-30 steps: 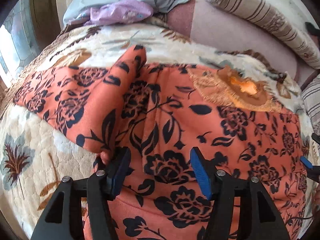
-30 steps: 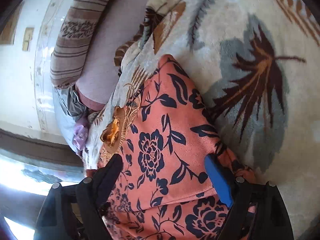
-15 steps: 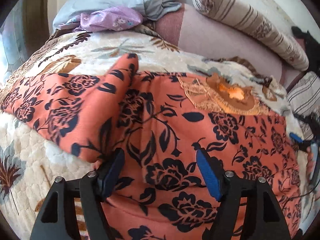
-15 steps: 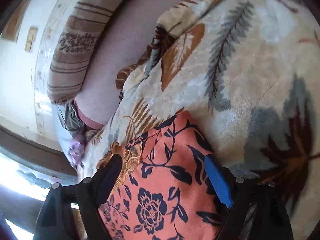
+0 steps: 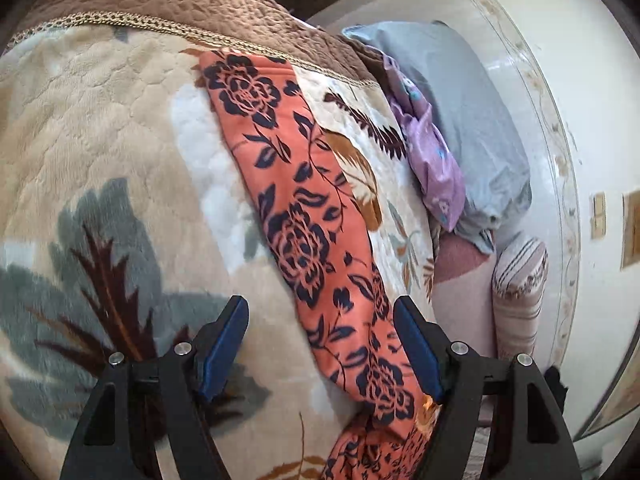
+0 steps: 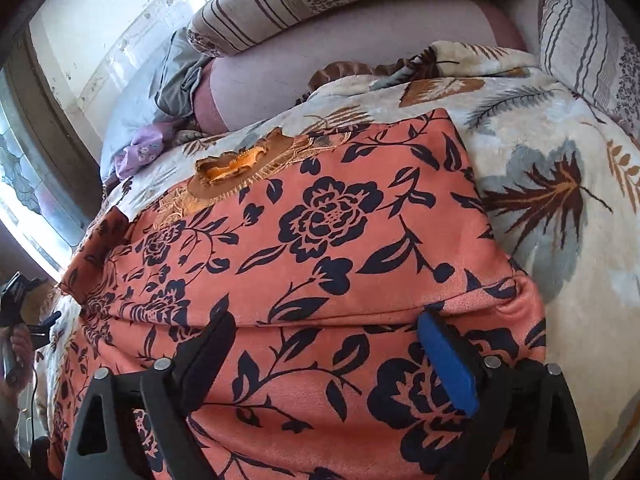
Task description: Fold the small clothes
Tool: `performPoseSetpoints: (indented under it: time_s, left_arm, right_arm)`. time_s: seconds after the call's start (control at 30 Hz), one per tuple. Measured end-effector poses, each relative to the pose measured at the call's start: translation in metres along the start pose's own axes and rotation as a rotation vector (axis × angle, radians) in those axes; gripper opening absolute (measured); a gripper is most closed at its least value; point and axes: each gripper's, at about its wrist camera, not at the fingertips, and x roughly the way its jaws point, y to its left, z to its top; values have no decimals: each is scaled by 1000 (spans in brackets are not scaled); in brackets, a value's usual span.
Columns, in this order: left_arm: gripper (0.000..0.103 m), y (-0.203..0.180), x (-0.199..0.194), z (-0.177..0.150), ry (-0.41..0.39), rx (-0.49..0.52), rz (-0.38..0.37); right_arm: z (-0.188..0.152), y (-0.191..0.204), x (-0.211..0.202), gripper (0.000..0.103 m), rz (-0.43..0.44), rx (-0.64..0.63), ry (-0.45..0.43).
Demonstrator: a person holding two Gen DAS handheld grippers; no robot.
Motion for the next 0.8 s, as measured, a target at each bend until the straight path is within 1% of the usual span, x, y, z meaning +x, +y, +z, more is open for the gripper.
performPoseSetpoints:
  time_s: [0.13, 0.23, 0.33, 0.37, 0.4, 0.43, 0.47, 0.5, 0.57, 0.6, 0.63, 0.67, 0.73, 0.8]
  left_arm:
    - [75, 15, 14, 28, -9, -91, 8]
    - [75, 12, 29, 46, -10, -90, -1]
    - [75, 8, 41, 62, -24, -88, 2]
    - [74, 9, 44, 66, -35, -100, 2]
    - [70, 10, 45, 69, -42, -108, 12]
    - [53, 10, 46, 72, -50, -100, 37]
    - [37, 10, 48, 75, -51, -84, 92]
    - [3, 15, 49, 77, -43, -79, 163]
    - [5, 20, 48, 80, -40, -92, 161]
    - [4, 13, 44, 79, -49, -57, 194]
    - [4, -2, 38, 78, -73, 20, 247]
    - [4, -22, 31, 74, -104, 111, 275]
    - [4, -70, 12, 62, -162, 290, 284]
    - [4, -123, -12, 45, -228, 450, 250]
  right_arm:
    - [-1, 3, 2, 98, 2, -8, 2]
    - [-2, 7, 3, 98, -12, -18, -1]
    - [-2, 6, 5, 100, -5, -20, 2]
    - [-2, 6, 5, 100, -2, -19, 2]
    - [-2, 5, 4, 100, 1, -18, 1]
    - [-2, 4, 4, 100, 2, -17, 1]
    - [-2, 4, 5, 100, 3, -17, 1]
    - [-2, 4, 5, 100, 3, -17, 1]
    - [-2, 4, 5, 100, 3, -18, 1]
    - [-2, 4, 4, 100, 4, -16, 1]
    - [-2, 4, 5, 101, 7, -15, 0]
    - [-2, 3, 5, 101, 11, -13, -1]
    - [-2, 2, 4, 101, 18, -8, -4]
    - [-2, 1, 4, 101, 26, -2, -8]
